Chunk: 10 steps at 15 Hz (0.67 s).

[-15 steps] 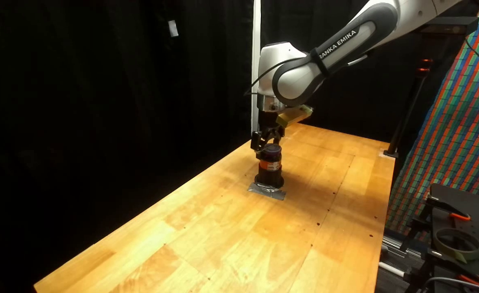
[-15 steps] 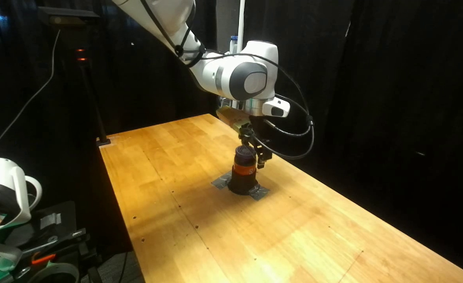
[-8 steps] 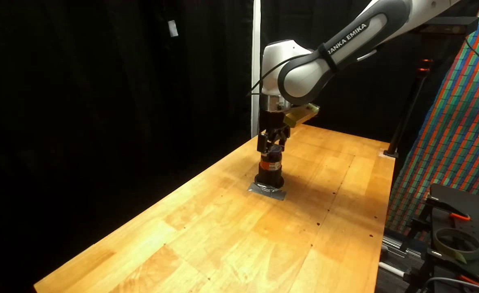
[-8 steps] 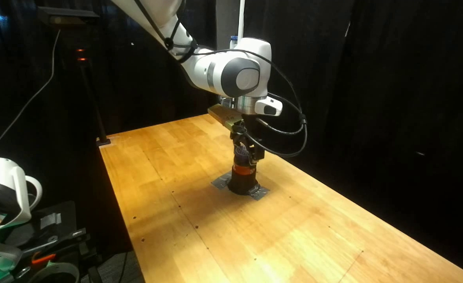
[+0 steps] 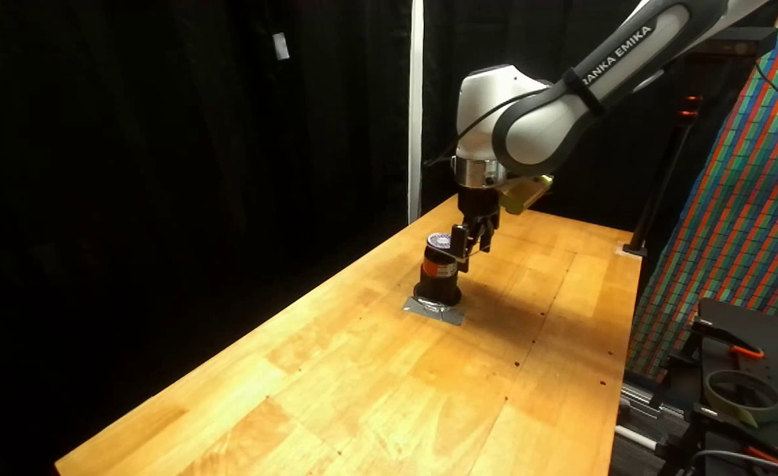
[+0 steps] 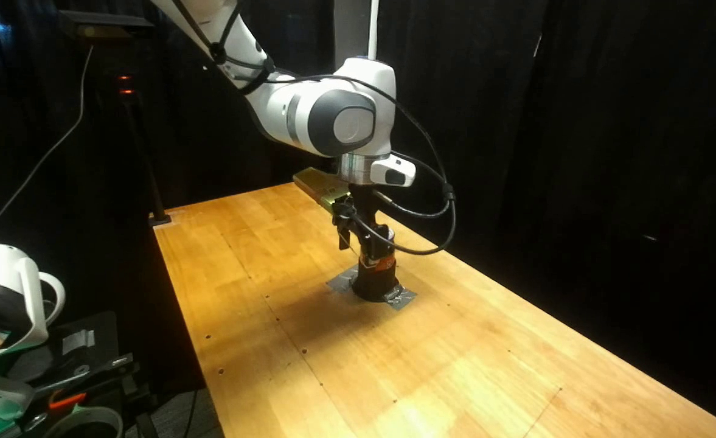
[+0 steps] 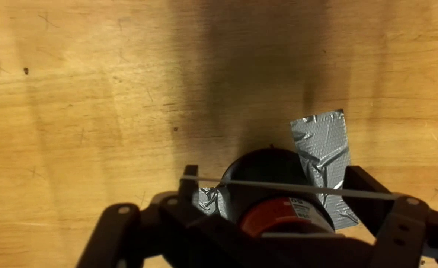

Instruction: Put the rubber band around the brown cup

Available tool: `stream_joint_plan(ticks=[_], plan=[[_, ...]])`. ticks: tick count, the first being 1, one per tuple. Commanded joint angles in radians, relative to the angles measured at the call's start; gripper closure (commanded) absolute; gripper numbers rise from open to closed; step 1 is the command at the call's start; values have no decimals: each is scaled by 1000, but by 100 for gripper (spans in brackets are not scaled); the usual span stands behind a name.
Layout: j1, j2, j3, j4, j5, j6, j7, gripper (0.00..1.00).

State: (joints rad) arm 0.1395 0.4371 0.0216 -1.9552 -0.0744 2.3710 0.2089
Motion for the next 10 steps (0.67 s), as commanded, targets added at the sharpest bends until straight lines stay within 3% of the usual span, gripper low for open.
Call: stream_joint_plan(ticks=[1,5,10], plan=[[1,-105,-4,-183,-20,189,-4,0],[13,-107,-10,-258,-28,408,2,0],[41,-63,-31,-278,-53,493,11,0]])
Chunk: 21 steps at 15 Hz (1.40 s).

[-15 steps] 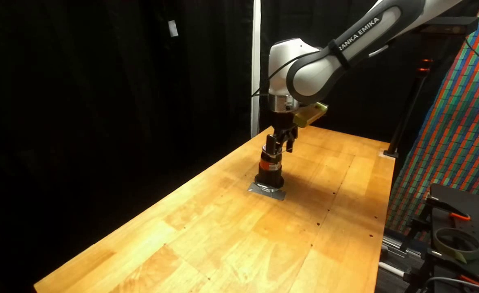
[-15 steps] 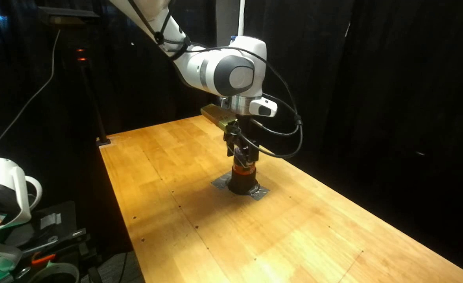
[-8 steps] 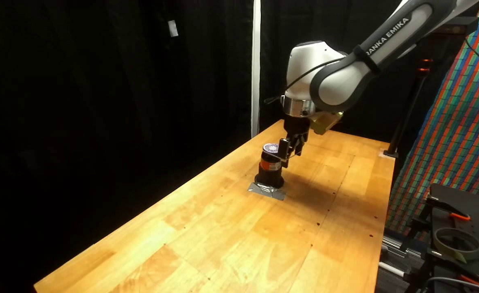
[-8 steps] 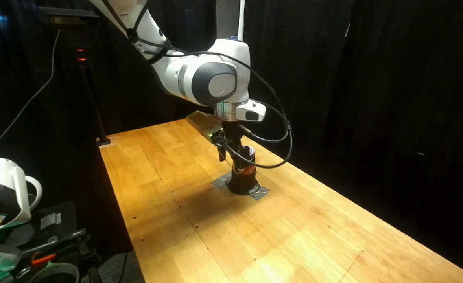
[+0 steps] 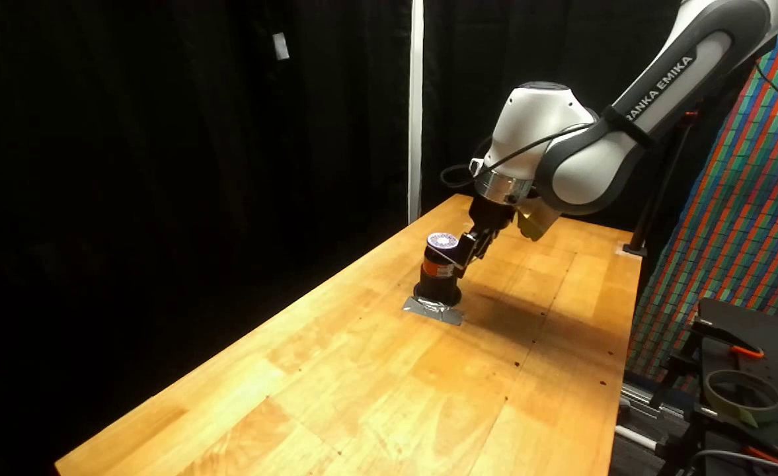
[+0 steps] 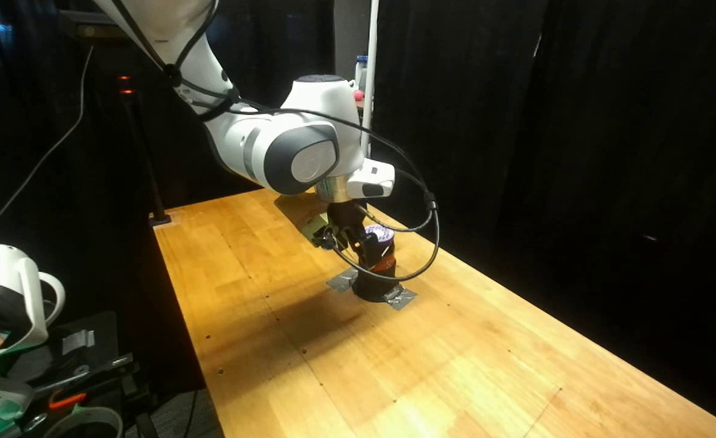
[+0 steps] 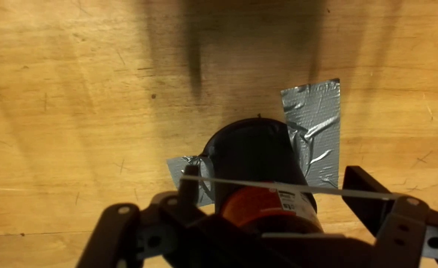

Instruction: Put the rubber band around the brown cup

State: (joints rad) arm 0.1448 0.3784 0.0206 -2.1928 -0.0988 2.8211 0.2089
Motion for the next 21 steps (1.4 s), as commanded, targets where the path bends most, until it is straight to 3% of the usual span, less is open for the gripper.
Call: stream_joint_plan(ticks=[1,12,20,21], plan=[[48,3,-41,-38,-44,46,18,0],[184,71,-173,14,-171,91,83,0],[208,97,-201,33,-172,74,90,0],[197,80,-191,20,-162,66,81,12]])
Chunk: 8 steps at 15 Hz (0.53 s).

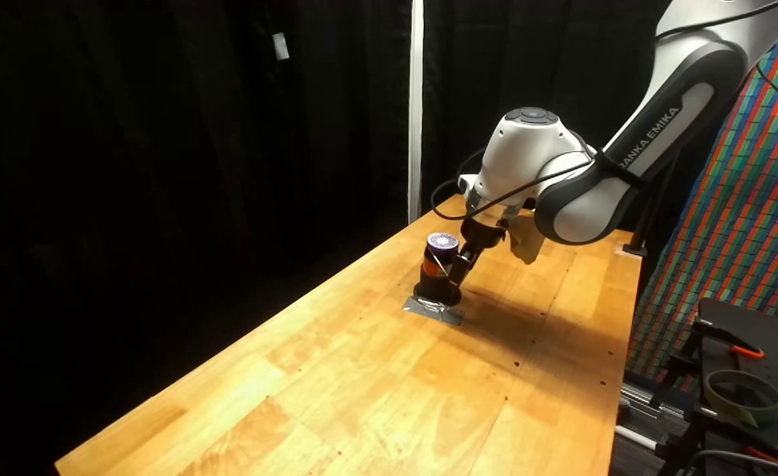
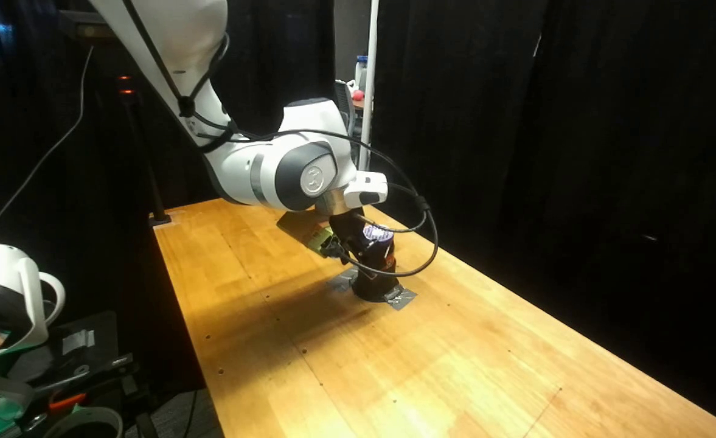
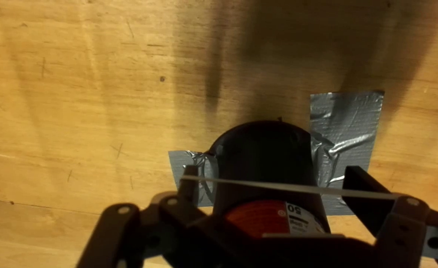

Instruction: Put the rubber band around the brown cup

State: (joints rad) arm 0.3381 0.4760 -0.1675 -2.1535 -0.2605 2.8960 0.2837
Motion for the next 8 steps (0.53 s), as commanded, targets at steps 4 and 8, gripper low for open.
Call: stream_joint_plan(ticks=[4,8], plan=[[-37,-96,33,-89,28,2,-23,49],[-81,-193,74,-194,47,56,-45,81]])
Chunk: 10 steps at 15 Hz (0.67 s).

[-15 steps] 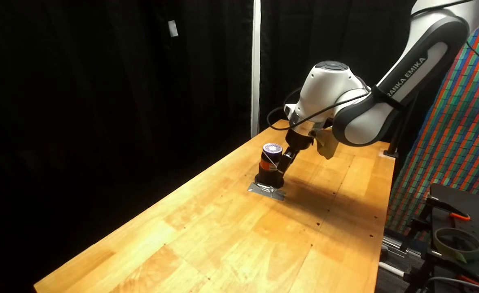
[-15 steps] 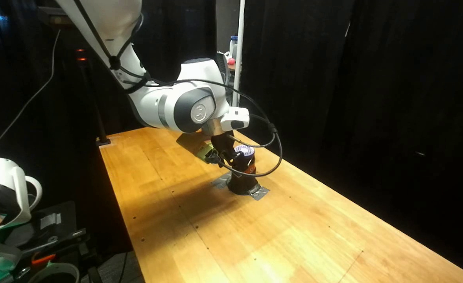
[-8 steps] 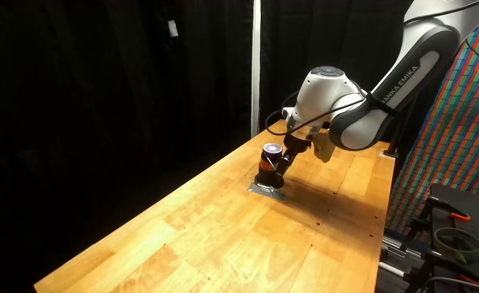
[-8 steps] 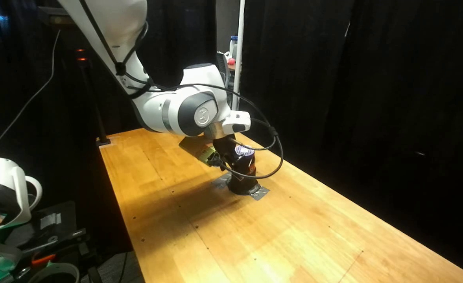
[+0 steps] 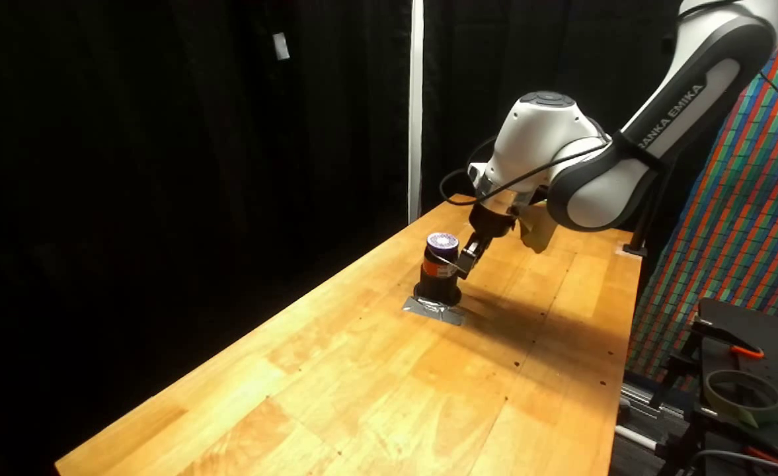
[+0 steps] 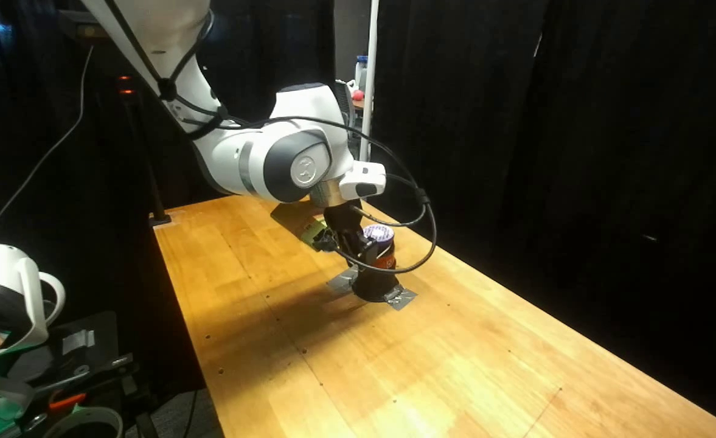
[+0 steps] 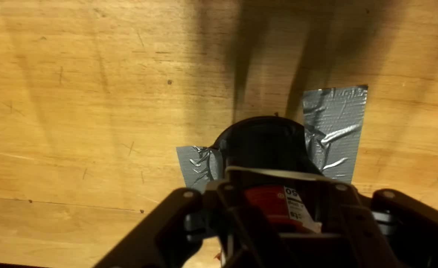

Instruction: Put the rubber band around the brown cup

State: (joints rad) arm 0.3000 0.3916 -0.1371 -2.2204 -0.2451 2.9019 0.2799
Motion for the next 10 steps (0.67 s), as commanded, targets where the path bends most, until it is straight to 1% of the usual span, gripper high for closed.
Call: stream_joint_plan(ticks=[1,2,3,5,6,7,8,9,10], plan=[[-62,-132,63,-163,45,85,-55,87],[-79,-149,80,-199,59,136,-65,92],[-99,-164,102,-235,80,195,-85,94],[-145,-174,157,-309,126,373,-132,99],[-176,-173,198,-334,146,451,-154,96],[-237,-162,258,-360,97,537,-117,95],[-279,-149,297,-375,58,619,-89,95],[-313,-132,324,-390,10,700,-59,93],[-330,-114,327,-402,-29,779,-53,94]])
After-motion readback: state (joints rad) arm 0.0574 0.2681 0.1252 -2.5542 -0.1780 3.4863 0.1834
